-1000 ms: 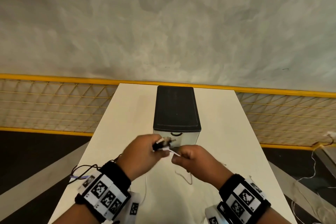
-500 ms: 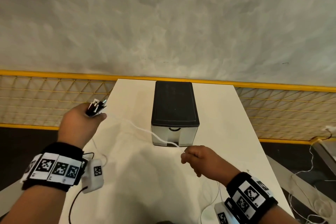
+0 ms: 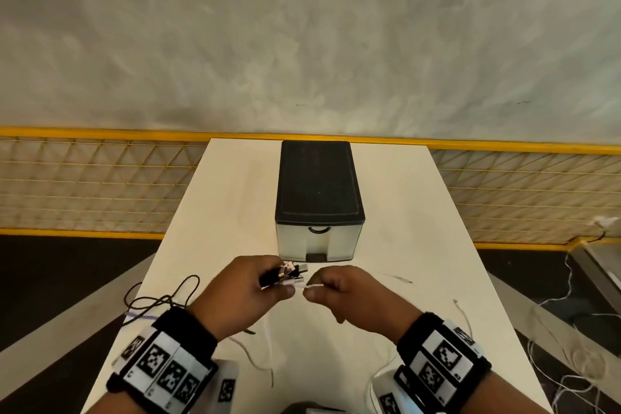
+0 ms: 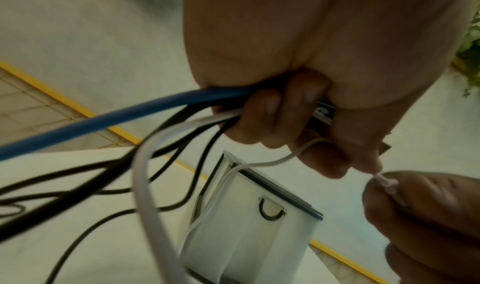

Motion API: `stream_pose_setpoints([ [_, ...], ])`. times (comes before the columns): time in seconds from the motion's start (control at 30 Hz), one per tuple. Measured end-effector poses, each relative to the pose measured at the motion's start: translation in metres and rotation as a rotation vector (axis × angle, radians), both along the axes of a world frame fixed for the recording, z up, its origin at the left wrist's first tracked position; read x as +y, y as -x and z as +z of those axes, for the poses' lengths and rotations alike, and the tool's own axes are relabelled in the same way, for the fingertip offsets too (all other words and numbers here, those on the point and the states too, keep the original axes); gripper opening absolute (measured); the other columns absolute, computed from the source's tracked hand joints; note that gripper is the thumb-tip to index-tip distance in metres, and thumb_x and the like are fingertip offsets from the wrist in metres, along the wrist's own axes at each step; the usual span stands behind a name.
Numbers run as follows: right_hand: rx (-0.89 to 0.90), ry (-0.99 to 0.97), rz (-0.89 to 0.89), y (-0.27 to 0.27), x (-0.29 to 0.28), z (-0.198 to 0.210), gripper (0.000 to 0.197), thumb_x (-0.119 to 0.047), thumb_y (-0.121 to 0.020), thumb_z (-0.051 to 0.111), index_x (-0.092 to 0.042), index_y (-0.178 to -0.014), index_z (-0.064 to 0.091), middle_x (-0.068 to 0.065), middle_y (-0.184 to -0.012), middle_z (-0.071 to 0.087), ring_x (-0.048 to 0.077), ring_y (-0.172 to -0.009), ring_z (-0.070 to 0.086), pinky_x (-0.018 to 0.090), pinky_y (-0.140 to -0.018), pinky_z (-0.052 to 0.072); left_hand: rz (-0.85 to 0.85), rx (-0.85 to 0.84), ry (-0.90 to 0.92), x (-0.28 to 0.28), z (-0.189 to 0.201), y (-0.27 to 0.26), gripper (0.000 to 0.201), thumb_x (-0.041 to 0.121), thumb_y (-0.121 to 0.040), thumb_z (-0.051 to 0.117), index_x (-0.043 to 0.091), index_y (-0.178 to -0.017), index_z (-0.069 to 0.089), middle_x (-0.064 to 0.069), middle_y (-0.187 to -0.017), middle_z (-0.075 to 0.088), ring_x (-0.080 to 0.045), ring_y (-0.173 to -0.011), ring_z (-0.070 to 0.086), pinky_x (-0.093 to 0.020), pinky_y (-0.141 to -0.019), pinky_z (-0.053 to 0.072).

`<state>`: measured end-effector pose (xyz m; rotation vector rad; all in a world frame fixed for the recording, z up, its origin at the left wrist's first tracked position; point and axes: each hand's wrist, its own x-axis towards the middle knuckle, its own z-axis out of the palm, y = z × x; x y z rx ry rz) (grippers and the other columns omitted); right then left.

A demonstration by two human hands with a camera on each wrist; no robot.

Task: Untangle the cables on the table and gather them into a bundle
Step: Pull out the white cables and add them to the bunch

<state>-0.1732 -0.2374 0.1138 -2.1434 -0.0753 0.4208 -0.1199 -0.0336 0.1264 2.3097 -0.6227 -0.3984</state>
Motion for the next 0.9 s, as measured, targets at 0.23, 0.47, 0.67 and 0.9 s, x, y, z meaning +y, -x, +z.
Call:
stream_pose_setpoints([
  [0.23,-0.028,0.304,-0.405,0.009,-0.099,-0.043,0.015,-0.026,-0.091,0.063,-0.023,-0.076,0.063,-0.008,-0.072,0.062,0.009,-0.059,0.057,0.031,-0.069,0.050,0.475,-0.229,-0.183,0.078,0.038,-0.052,0.013,0.022,-0.082,0.078,0.013,-0.090,0.072,-0.011,-0.082,0.065,-0.031,-0.076,0.058,-0.034,-0.062,0.038],
  [0.47,0.418,0.658,-0.743,0.057,-0.216,-0.117,0.035,-0.030,-0.090,0.064,-0.002,-0.110,0.065,0.017,-0.111,0.068,0.033,-0.104,0.064,0.034,-0.083,0.048,0.660,-0.174,0.079,0.080,0.039,-0.044,0.023,0.033,-0.091,0.069,0.015,-0.076,0.064,-0.002,-0.065,0.062,-0.026,-0.066,0.054,-0.037,-0.062,0.039],
  [0.67,0.505,0.660,-0.766,0.082,-0.208,-0.163,0.039,-0.028,-0.083,0.070,-0.001,-0.109,0.064,0.016,-0.112,0.068,0.031,-0.105,0.064,0.030,-0.081,0.045,0.548,0.039,0.275,0.038,0.025,-0.023,0.030,0.031,-0.093,0.065,0.012,-0.070,0.064,0.018,-0.046,0.059,-0.015,-0.055,0.051,-0.035,-0.062,0.042],
  [0.9,0.452,0.434,-0.884,0.072,-0.185,-0.142,0.016,-0.014,-0.092,0.055,-0.003,-0.084,0.063,0.017,-0.092,0.067,0.034,-0.095,0.065,0.033,-0.074,0.048,0.374,0.182,0.521,0.014,0.033,-0.009,0.028,0.024,-0.097,0.061,0.006,-0.077,0.053,-0.002,-0.049,0.047,-0.016,-0.043,0.047,-0.030,-0.054,0.047],
])
